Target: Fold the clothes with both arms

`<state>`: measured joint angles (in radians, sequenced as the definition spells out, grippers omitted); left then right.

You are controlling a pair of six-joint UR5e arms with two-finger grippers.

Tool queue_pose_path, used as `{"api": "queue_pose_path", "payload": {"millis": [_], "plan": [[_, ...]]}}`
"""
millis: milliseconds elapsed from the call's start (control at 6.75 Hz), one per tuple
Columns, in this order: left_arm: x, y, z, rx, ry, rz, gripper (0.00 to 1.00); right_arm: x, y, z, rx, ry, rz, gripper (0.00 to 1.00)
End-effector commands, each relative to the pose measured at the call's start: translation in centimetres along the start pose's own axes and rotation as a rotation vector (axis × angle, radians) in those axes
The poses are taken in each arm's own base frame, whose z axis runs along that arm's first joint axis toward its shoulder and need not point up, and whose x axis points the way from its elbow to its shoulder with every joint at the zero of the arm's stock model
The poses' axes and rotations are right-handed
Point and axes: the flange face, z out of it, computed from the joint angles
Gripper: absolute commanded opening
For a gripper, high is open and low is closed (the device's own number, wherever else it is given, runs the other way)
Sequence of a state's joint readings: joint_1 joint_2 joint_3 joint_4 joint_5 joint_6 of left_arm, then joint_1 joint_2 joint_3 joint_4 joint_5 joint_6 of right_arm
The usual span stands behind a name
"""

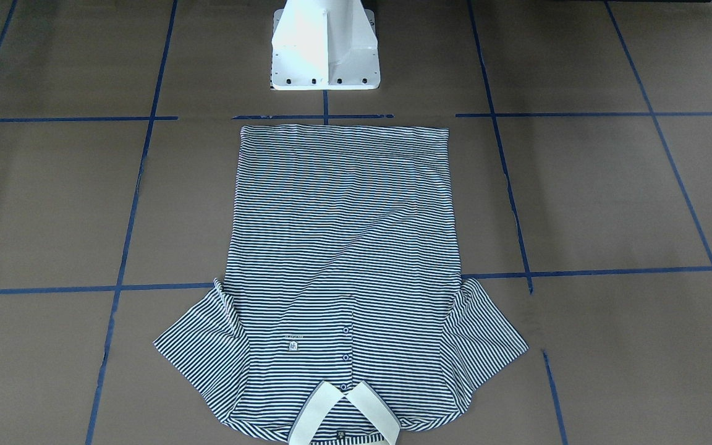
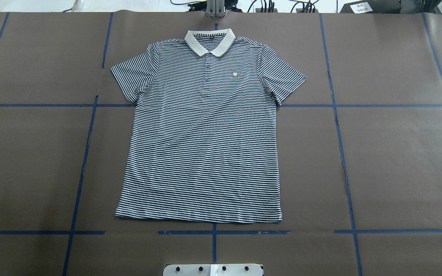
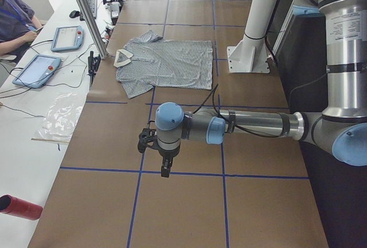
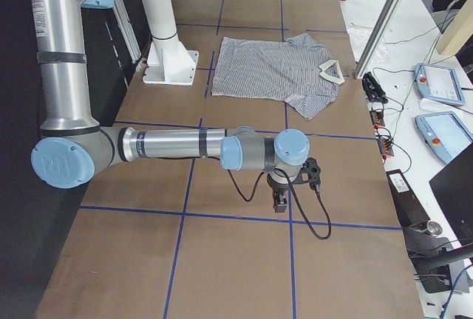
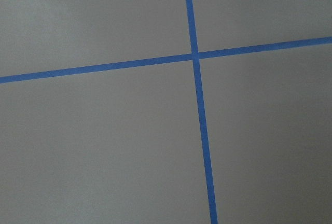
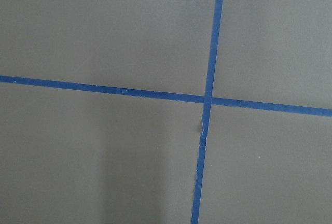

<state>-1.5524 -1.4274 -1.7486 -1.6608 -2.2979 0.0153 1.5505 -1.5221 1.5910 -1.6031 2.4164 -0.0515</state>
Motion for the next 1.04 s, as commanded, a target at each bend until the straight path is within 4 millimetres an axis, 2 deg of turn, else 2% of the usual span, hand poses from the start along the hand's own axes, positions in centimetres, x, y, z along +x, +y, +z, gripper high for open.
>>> {"api": "queue_pose_path", "payload": {"millis": [0, 148, 296, 444, 593, 741, 889], "plan": [[0.4, -0.2, -0.4, 0.009, 0.000, 0.008, 1.00, -0.5, -0.5, -0.5, 0.008, 0.001, -0.004, 1.00], [0.4, -0.4, -0.5, 0.012, 0.000, 0.011, 1.00, -0.5, -0.7, -0.2, 0.006, -0.019, -0.004, 1.00], [1.2, -1.7, -1.2, 0.029, 0.000, 0.027, 1.00, -1.0, -1.0, -0.1, 0.005, -0.026, -0.015, 1.00], [2.7, -3.6, -2.9, 0.071, 0.001, 0.063, 1.00, -4.1, -2.1, 0.6, 0.013, -0.064, -0.089, 1.00], [4.4, -5.1, -4.8, 0.118, -0.001, 0.101, 1.00, -9.2, -6.1, 1.7, 0.014, -0.077, -0.153, 1.00], [6.2, -6.1, -3.3, 0.128, 0.009, 0.172, 1.00, -14.1, -9.5, 3.5, -0.017, -0.093, -0.174, 1.00], [7.0, -6.2, -2.8, 0.152, 0.018, 0.218, 1.00, -21.1, -13.9, 4.5, -0.012, -0.102, -0.141, 1.00]]}}
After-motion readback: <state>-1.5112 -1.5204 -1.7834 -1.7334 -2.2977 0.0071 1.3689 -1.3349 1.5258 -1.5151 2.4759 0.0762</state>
